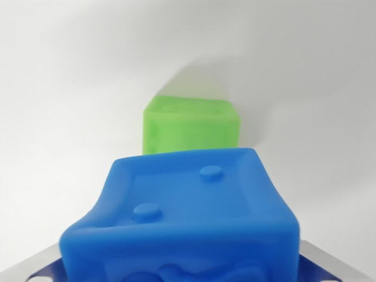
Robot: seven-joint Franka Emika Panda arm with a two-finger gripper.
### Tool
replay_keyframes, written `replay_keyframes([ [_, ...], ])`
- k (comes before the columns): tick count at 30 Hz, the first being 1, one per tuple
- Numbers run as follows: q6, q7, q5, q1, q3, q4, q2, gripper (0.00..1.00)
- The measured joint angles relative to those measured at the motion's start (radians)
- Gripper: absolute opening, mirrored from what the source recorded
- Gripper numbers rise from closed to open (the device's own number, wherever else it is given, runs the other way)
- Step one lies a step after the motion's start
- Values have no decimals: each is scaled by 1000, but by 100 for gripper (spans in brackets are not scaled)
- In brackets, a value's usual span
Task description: Stack cube
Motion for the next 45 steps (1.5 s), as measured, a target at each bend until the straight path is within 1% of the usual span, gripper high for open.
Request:
replay_keyframes([
  [10, 42, -3, 8, -3, 5, 2, 43, 0],
  [20, 68, -6, 13, -7, 10, 9, 77, 0],
  [31, 80, -6, 14, -10, 14, 12, 90, 0],
  [32, 81, -6, 14, -11, 15, 12, 90, 100],
  [45, 81, -6, 14, -11, 15, 12, 91, 100],
])
